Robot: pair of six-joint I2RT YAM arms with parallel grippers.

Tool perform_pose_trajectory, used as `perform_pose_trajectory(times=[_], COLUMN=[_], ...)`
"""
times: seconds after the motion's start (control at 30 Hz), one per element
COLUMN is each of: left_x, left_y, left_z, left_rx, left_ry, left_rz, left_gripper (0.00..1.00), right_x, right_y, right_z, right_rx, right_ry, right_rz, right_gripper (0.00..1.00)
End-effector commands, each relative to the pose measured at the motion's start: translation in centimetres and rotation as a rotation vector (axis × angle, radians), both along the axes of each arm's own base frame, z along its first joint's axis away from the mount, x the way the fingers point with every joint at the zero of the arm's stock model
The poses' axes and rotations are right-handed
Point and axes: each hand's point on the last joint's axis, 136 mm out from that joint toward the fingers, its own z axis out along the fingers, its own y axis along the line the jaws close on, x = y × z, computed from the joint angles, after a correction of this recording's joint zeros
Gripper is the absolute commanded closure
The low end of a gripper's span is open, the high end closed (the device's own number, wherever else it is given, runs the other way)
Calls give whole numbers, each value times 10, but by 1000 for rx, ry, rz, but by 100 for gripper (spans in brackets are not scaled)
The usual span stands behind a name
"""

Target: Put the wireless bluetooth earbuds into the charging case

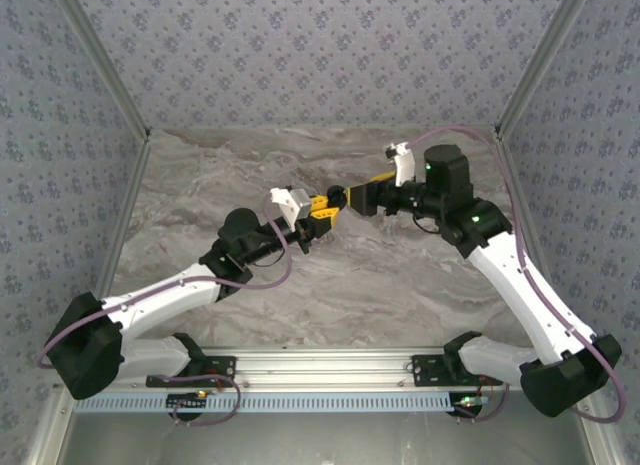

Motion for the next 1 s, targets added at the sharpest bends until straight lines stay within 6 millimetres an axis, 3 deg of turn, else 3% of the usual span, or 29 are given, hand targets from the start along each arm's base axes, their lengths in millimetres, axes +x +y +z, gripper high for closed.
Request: perform_pose_trajectory(times=[0.0, 0.1, 0.53, 0.97], left_x=[-16, -20, -35, -26], left_y=[4, 4, -7, -11], left_z=[35, 40, 49, 39], left_rx=[-88, -102, -121, -78], left_ry=[-83, -92, -94, -68], left_rz=[-45, -69, -189, -162], left_gripper=[100, 100, 100, 100], right_x=[-15, -23, -46, -70], right_y=[0, 6, 49, 42], right_z=[26, 29, 31, 50], right_rx=[174, 225, 256, 257], right_ry=[-18, 1, 39, -66], right_rz=[103, 181, 418, 452], right_gripper=[7, 0, 0, 3])
